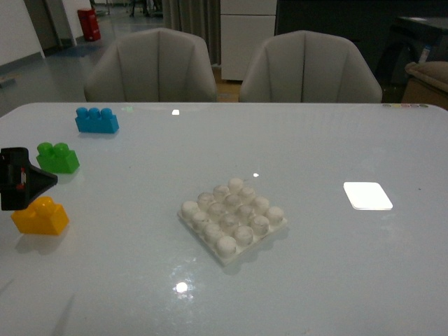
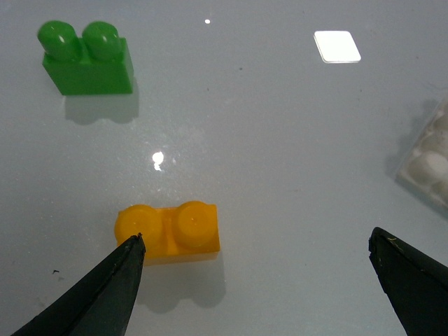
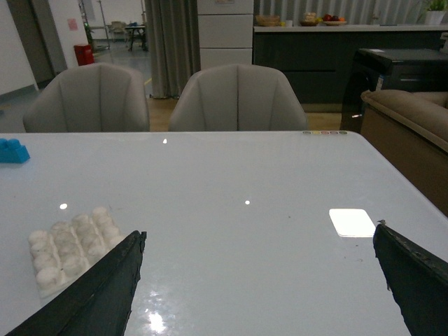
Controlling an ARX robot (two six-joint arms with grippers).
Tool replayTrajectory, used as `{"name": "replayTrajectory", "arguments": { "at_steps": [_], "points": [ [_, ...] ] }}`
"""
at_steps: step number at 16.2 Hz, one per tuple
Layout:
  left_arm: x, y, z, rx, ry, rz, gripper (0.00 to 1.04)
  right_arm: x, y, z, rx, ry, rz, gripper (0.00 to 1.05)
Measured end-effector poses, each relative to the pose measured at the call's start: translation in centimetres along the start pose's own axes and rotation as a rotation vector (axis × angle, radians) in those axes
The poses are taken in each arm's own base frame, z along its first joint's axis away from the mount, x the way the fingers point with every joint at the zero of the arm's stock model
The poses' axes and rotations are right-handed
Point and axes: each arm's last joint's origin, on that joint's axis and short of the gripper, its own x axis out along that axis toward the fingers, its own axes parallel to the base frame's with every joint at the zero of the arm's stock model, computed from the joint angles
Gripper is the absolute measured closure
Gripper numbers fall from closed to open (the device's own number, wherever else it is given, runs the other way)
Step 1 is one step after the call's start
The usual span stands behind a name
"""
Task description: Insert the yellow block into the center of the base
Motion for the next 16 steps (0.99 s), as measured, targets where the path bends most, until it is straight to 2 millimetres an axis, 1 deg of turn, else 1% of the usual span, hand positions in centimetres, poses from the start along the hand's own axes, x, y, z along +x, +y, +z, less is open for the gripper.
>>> {"name": "replayTrajectory", "arguments": {
  "at_steps": [2, 5, 9, 13, 16],
  "points": [
    [0.8, -0.1, -0.8, 0.038, 0.05, -0.057, 0.07, 0.0, 0.0, 0.0, 0.0, 0.0, 0.0, 0.06],
    [2.4, 0.3, -1.6, 0.056, 0.062, -0.039, 0.07, 0.0, 0.0, 0.0, 0.0, 0.0, 0.0, 0.06],
    [3.1, 2.6, -0.4, 0.032, -0.016, 0.063, 0.07, 0.0, 0.0, 0.0, 0.0, 0.0, 0.0, 0.06],
    [3.8, 3.8, -1.5, 0.004, 0.01, 0.088, 0.07, 0.0, 0.0, 0.0, 0.0, 0.0, 0.0, 0.06],
    [4.3, 4.7, -1.0, -0.005, -0.019, 0.082, 0.07, 0.0, 0.0, 0.0, 0.0, 0.0, 0.0, 0.06]
  ]
}}
